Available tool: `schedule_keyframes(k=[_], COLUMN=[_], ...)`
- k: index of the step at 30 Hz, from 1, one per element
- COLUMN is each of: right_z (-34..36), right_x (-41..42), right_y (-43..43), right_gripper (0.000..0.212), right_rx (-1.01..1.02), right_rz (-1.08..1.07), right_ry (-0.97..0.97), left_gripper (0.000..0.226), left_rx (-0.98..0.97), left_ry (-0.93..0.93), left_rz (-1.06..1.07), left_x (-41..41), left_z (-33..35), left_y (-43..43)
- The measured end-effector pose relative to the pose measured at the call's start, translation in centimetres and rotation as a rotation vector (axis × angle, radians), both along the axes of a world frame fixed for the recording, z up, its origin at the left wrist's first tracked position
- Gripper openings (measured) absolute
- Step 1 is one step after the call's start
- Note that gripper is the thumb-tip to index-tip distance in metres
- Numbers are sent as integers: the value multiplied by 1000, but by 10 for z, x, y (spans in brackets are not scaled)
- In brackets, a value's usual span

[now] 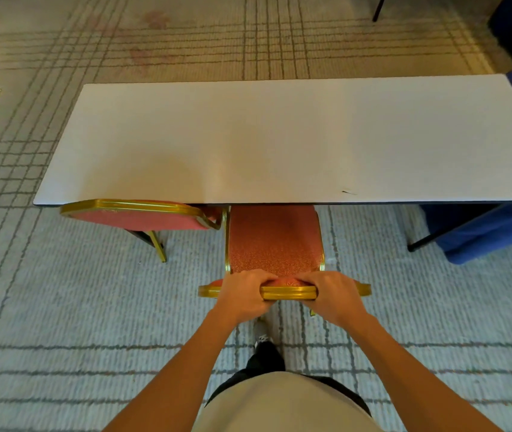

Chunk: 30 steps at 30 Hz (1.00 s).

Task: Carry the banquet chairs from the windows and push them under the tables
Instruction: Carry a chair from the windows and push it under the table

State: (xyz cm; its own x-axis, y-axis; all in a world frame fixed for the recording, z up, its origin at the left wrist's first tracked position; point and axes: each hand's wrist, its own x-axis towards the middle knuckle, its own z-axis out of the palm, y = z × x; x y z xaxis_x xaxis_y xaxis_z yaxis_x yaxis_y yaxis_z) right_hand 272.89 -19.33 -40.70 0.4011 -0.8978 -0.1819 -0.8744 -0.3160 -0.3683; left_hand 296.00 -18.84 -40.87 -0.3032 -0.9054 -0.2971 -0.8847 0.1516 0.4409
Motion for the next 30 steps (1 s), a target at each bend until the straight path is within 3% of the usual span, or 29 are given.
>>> schedule_keyframes(k=[8, 13, 17, 21, 24, 27, 30], right_z=[-46, -43, -29, -26, -17, -10, -15], right_x=[-4, -2, -10, -2, 6, 12, 21], right_y=[94, 103, 130, 173, 194, 203, 193], right_gripper=[42, 40, 38, 16, 11, 20, 32], right_rx=[-73, -27, -112, -156, 131, 428, 648], right_rz=[-70, -108, -180, -366, -418, -544, -791], right_ry=[-58, -179, -345, -544, -639, -735, -971], left_gripper=[47, 43, 43, 37, 19, 7, 24], left_rx=[-21, -95, -112, -121, -42, 56, 320], left_ry=[-22, 30, 189, 459, 665, 774, 913], left_rz=[76, 215, 337, 510, 727, 1086, 1283], left_x=[-14, -15, -21, -28, -40, -49, -50], left_z=[-37, -33, -38, -38, -17, -1, 2], left_y=[91, 105, 125, 161, 182, 195, 188])
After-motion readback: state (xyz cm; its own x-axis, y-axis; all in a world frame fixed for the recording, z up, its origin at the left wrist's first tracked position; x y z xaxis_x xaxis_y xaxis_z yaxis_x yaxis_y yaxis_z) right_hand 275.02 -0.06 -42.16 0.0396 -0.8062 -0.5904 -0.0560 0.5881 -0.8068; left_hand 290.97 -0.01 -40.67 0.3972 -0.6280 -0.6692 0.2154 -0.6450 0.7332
